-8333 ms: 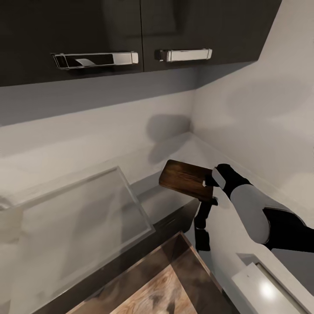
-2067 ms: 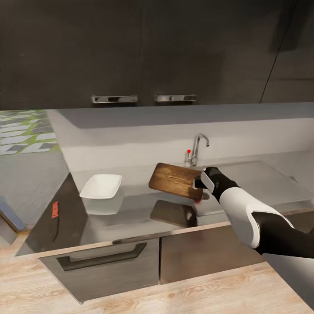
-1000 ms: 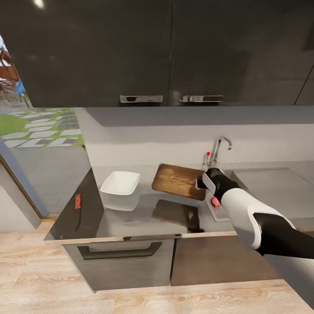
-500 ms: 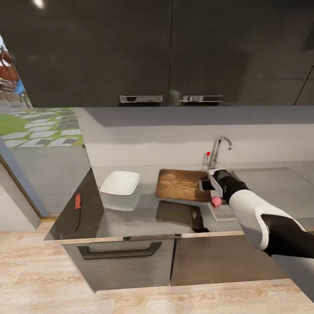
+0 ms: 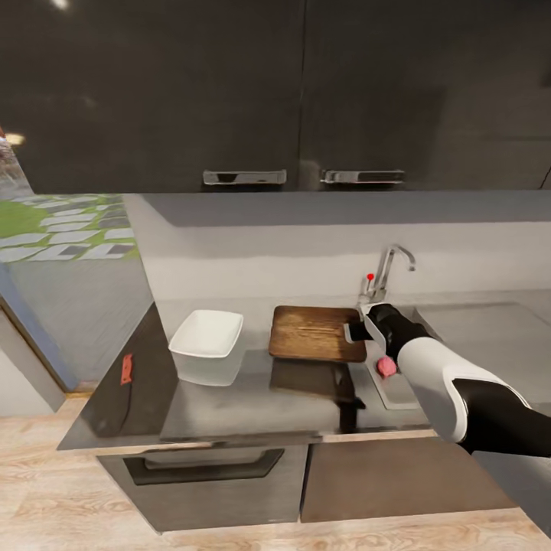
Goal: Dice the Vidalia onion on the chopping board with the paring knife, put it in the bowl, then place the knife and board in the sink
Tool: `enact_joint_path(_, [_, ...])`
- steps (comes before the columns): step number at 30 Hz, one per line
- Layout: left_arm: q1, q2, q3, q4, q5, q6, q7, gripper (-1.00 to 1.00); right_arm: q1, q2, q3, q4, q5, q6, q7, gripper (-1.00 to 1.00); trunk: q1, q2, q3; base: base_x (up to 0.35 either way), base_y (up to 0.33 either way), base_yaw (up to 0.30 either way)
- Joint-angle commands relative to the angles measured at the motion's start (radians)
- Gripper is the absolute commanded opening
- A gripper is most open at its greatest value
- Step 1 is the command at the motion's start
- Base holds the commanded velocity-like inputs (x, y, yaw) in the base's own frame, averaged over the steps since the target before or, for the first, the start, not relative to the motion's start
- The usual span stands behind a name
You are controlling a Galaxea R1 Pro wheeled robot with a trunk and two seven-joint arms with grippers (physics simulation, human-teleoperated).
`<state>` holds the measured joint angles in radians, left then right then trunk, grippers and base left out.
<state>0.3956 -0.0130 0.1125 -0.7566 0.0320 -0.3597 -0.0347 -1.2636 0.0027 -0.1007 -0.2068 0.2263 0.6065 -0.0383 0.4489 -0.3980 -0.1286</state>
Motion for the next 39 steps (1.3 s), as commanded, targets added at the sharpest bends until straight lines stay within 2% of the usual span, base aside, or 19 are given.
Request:
enact_joint_path(1, [0.0, -0.001, 0.003, -0.001, 0.003, -0.001, -0.004, 1.0, -0.001, 0.005, -0.01, 0.001, 0.012, 0.004, 0.0, -1.0, 0.001, -0.002, -0.002, 0.228, 0.0, 0.0])
enact_joint_path(5, [0.0, -0.001, 0.003, -0.001, 0.003, -0.001, -0.004, 1.0, 0.0, 0.014, -0.01, 0.012, 0.015, 0.002, 0.0, -1.0, 0.001, -0.002, -0.002, 0.152, 0.0, 0.0])
enact_joint_path(24, [0.0, -0.001, 0.003, -0.001, 0.003, -0.001, -0.004, 1.0, 0.0, 0.017, -0.01, 0.071, 0.016, -0.001, 0.003, -1.0, 0.001, -0.002, -0.002, 0.016, 0.0, 0.0])
enact_joint_path(32, [0.0, -0.001, 0.003, 0.01, 0.003, 0.0, -0.004, 1.0, 0.001, 0.015, -0.01, 0.081, 0.016, -0.002, 0.069, -1.0, 0.001, -0.002, -0.002, 0.0, 0.0, 0.0])
enact_joint_path(39, [0.0, -0.001, 0.003, 0.012, 0.003, -0.001, -0.004, 1.0, 0.001, 0.015, -0.01, 0.081, 0.016, -0.002, 0.075, -1.0, 0.001, -0.002, -0.002, 0.0, 0.0, 0.0])
